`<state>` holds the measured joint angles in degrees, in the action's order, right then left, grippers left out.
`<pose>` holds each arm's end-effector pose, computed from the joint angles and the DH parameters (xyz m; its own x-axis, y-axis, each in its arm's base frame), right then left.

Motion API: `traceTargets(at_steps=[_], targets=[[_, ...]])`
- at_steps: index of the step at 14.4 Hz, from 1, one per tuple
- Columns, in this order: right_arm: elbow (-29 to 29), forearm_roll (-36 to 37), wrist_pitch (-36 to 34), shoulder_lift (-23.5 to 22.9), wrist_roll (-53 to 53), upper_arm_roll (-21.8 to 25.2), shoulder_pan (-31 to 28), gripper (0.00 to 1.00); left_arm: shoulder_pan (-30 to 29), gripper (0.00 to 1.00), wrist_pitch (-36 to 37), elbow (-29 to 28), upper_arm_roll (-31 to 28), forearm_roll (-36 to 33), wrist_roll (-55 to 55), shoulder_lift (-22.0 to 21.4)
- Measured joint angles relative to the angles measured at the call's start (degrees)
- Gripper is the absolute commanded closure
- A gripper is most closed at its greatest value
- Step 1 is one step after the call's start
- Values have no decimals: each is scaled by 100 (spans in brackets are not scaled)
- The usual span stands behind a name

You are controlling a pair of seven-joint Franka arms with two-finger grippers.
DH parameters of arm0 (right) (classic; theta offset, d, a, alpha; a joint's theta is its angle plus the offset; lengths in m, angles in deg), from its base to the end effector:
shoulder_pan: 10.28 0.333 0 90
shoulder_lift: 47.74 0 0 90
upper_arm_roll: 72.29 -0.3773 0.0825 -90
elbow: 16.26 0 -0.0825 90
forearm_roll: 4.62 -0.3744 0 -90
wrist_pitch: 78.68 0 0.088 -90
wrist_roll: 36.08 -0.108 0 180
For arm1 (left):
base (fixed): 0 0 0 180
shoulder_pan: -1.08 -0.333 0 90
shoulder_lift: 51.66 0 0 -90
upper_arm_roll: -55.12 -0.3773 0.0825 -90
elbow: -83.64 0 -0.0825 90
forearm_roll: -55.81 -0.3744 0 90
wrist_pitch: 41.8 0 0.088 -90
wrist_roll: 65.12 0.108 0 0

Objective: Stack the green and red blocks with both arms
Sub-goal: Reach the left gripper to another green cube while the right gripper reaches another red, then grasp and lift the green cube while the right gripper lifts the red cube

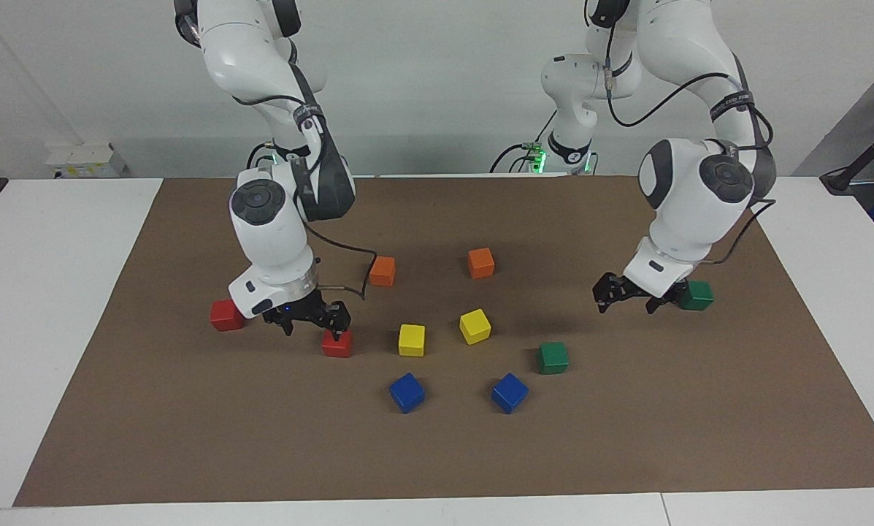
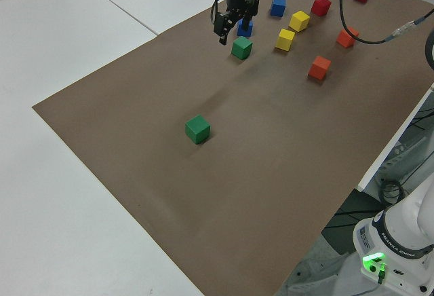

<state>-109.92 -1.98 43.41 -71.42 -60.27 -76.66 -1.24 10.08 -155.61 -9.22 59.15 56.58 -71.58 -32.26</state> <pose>0.6774 0.1512 0.4471 0.9817 -0.1726 0.0809 -0.1711 -0.9849 -0.0250 0.6556 -0.1461 0.4909 0.9943 -0.1044 0.0235 -0.1053 -0.9937 0.0387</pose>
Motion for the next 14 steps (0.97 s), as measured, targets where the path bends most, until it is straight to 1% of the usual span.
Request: traceTargets(at_steps=[3,5,6,9,14], targets=[[3,0,170,-103,-45,0,90,0,347,0,-130,577,-5,0,-264,692],[-22,0,400,-232,-80,0,160,0,412,0,-452,762,-6,0,-273,1076],[-61,0,515,-300,-102,-1,193,0,431,0,-559,794,-4,0,-273,1188],[-296,0,873,-428,-114,1,213,0,496,0,-812,803,-1,0,-280,1330],[-657,0,1281,-431,-114,1,213,0,683,0,-1040,765,-7,-15,-418,1517]])
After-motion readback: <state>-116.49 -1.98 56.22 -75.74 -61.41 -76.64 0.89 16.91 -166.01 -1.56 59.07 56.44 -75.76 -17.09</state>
